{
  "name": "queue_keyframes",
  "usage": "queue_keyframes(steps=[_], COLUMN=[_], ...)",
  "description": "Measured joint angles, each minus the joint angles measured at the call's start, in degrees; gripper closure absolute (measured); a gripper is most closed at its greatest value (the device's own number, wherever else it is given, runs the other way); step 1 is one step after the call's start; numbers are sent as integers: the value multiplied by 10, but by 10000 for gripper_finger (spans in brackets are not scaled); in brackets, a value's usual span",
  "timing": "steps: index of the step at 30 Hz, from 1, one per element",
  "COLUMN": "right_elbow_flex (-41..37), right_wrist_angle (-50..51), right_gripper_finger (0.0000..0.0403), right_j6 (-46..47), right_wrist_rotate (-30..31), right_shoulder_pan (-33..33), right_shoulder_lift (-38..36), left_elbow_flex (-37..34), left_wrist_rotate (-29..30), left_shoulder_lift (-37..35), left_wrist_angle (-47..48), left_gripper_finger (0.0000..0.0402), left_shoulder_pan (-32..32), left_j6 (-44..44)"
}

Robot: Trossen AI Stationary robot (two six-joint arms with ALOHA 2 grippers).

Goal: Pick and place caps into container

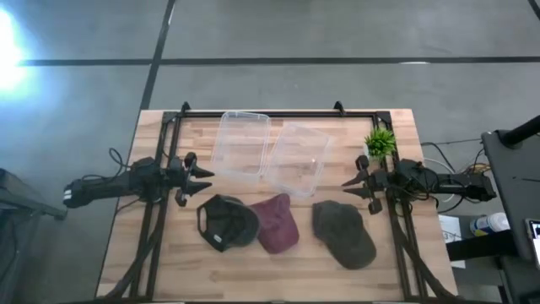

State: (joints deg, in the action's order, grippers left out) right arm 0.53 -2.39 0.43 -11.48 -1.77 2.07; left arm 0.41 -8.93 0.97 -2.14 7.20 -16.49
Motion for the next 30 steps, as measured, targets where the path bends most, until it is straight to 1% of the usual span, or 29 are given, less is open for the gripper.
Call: queue_keyframes(steps=[9, 10, 11, 15, 20, 23, 24, 27, 30], right_elbow_flex=[0, 0, 0, 0, 0, 0, 0, 0, 0], right_wrist_angle=[0, 0, 0, 0, 0, 0, -1, -10, -9], right_gripper_finger=[335, 335, 335, 335, 335, 335, 335, 335, 335], right_j6=[0, 4, 29, 238, 444, 595, 633, 697, 753], right_wrist_rotate=[0, 0, -1, -3, 14, 18, 28, 83, 81], right_shoulder_pan=[0, 0, 0, 0, 0, 0, 0, 0, 0], right_shoulder_lift=[0, 0, 0, 0, 0, 0, 0, -1, 1], left_elbow_flex=[0, 0, 0, 0, 0, 0, 0, 0, 0], left_wrist_rotate=[0, 0, 0, 0, 0, 0, 0, 0, 0], left_shoulder_lift=[0, 0, 0, 0, 0, 0, 0, 0, 0], left_wrist_angle=[0, 0, 0, 0, 0, 0, 0, 0, 0], left_gripper_finger=[228, 228, 228, 228, 228, 228, 228, 228, 228], left_shoulder_pan=[0, 0, 0, 0, 0, 0, 0, 0, 0], left_j6=[0, 0, 0, 0, 0, 0, 0, 0, 0])
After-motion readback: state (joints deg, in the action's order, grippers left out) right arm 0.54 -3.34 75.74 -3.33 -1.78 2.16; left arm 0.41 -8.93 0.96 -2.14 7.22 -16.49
